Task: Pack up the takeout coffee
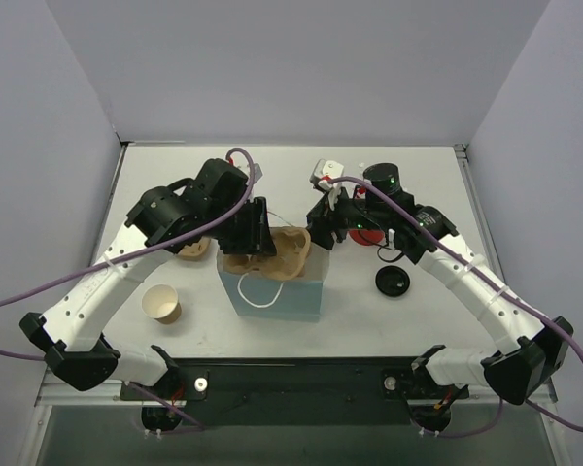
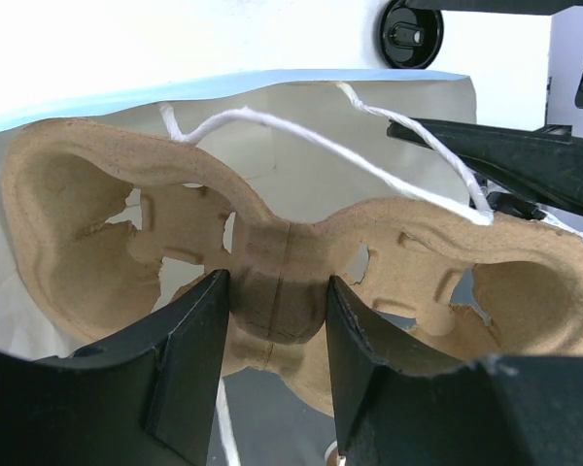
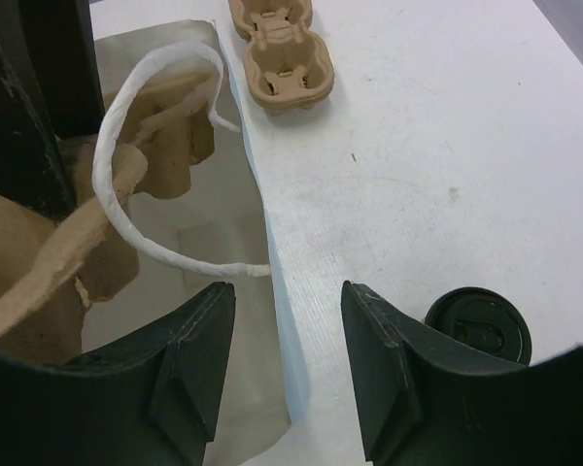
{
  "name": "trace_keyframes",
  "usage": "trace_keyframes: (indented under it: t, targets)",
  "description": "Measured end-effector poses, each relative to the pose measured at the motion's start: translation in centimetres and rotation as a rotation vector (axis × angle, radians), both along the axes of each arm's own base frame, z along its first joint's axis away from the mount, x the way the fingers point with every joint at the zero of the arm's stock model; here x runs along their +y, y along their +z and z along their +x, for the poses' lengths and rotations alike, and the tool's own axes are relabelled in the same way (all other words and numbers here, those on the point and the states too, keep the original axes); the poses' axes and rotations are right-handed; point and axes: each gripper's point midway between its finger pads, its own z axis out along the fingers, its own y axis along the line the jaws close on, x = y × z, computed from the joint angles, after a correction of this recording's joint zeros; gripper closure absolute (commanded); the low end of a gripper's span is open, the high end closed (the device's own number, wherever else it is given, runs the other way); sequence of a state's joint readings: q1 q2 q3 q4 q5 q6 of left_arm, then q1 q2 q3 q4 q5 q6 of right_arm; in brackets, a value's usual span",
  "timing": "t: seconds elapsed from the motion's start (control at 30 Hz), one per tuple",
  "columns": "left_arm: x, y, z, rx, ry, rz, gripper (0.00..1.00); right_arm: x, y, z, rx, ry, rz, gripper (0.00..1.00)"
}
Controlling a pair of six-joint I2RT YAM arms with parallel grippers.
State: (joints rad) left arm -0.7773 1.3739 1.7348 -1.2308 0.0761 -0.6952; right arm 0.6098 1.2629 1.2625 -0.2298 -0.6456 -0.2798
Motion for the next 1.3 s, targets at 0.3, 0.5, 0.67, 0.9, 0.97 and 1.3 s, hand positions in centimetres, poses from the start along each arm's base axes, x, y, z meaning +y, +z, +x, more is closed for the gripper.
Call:
trace_keyframes:
  t: [0.3,0.5,0.67,0.9,0.97,1.3]
  targets:
    - [0.3,-0.3,0.4,0.000,-0.001,0.050,0.61,1.2,-0.9,0.1,0.027,0.019,0.000,0.76]
    - [0.9,-0.1,0.8,-0.011,0.018,0.083,0.61,1.0,-1.0,0.5,0.038,-0.031,-0.006,0.89]
    - [1.1,-0.3,1.0,-0.021,0.025,0.120,0.61,0.6,-1.0,-0.3,0.056,-0.063,0.002,0.91]
    - [0.5,-0.9,1.1,-0.035,0.021,0.172,0.62,0.2,-0.9,-1.2,0.080,-0.088,0.021,0.94]
    - [0.3,-1.0,1.3,-0.045,0.022,0.187,0.62,0.1,-0.9,-1.2,0.090,-0.097,0.025,0.93]
    - [-0.6,-0.3,2.1,-0.098,0.029,0.211,0.62,-0.7,-1.3,-1.1,0.123,-0.172,0.021,0.87]
